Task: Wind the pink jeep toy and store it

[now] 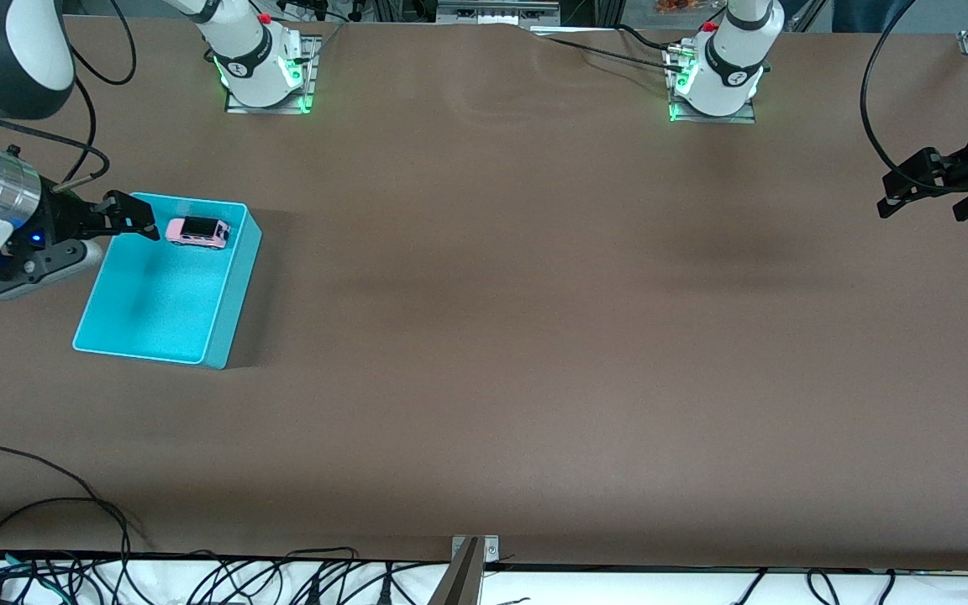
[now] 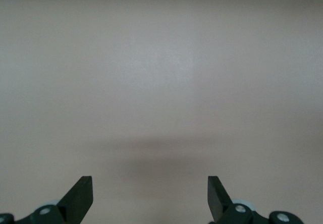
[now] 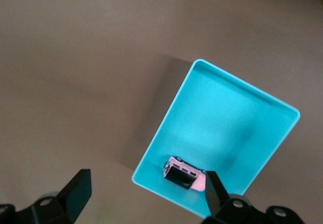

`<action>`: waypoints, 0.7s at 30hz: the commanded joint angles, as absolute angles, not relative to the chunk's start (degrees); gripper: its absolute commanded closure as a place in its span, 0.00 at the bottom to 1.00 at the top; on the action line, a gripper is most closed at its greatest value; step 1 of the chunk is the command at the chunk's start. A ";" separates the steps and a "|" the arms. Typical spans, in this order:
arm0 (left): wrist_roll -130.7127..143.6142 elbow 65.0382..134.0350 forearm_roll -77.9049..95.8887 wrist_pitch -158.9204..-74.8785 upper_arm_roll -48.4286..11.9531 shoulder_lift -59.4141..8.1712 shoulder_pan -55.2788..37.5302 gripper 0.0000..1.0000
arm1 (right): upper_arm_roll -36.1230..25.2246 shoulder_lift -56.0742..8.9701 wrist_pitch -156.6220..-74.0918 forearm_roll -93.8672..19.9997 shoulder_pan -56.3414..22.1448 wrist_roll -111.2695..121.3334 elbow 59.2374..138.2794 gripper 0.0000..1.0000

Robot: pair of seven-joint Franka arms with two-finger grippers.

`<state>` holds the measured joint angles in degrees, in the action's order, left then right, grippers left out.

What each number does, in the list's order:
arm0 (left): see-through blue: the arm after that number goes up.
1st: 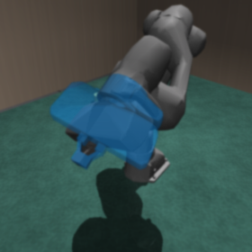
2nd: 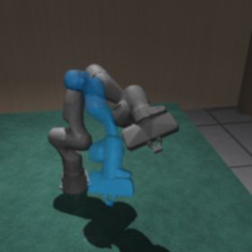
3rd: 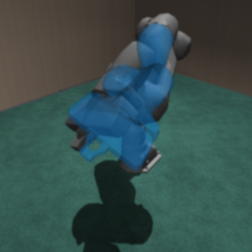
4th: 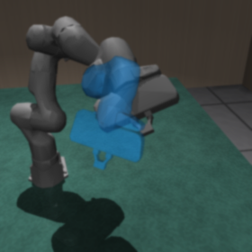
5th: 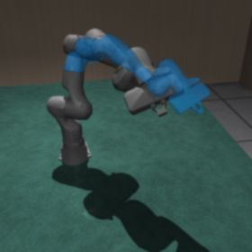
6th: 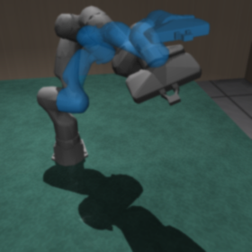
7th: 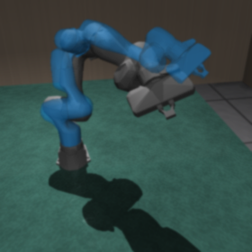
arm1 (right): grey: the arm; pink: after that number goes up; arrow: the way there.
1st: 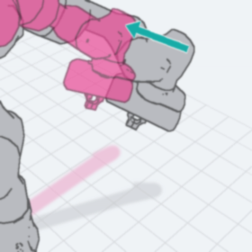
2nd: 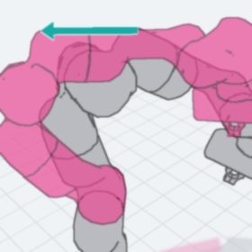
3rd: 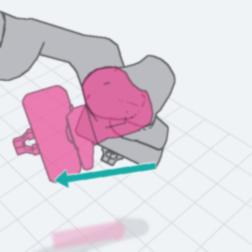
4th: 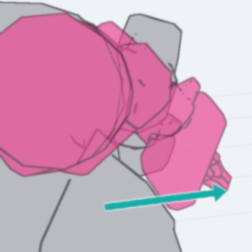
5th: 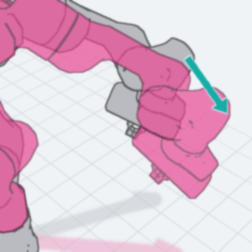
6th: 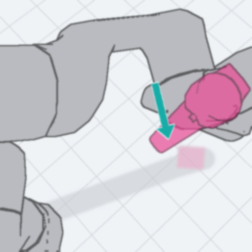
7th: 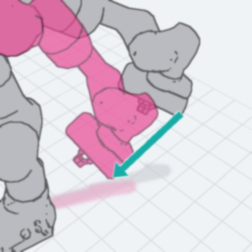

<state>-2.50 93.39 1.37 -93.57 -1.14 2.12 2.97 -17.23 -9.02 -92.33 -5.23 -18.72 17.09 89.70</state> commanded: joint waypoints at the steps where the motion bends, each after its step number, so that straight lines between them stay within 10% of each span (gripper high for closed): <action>1: -2.90 94.92 0.44 -94.39 -1.32 3.43 3.16 0.00 | -17.49 -8.18 -88.33 -3.69 -18.72 5.72 85.52 0.00; 21: -2.90 94.92 0.44 -94.31 -1.32 3.43 3.16 0.00 | -20.39 -4.31 -79.72 -0.70 -18.19 5.54 81.99 0.00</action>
